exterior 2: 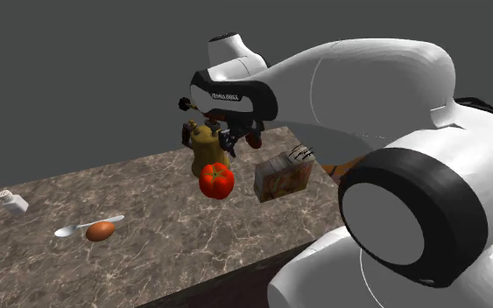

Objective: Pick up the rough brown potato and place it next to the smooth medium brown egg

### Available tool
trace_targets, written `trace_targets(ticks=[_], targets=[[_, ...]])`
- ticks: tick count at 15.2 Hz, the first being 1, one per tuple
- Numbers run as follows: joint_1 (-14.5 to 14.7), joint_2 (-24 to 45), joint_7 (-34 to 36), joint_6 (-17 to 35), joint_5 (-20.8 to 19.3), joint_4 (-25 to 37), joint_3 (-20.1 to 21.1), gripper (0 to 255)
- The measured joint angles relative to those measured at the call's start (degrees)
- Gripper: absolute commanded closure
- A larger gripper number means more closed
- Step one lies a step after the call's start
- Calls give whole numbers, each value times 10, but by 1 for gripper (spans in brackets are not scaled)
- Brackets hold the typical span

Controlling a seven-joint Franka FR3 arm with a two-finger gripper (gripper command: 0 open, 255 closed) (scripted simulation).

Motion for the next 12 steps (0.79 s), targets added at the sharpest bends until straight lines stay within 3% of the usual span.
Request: trace_targets(ticks=[5,12], targets=[[-14,98,26,58,-21,41,-8,0],[-36,222,52,112,-44,153,-29,0]])
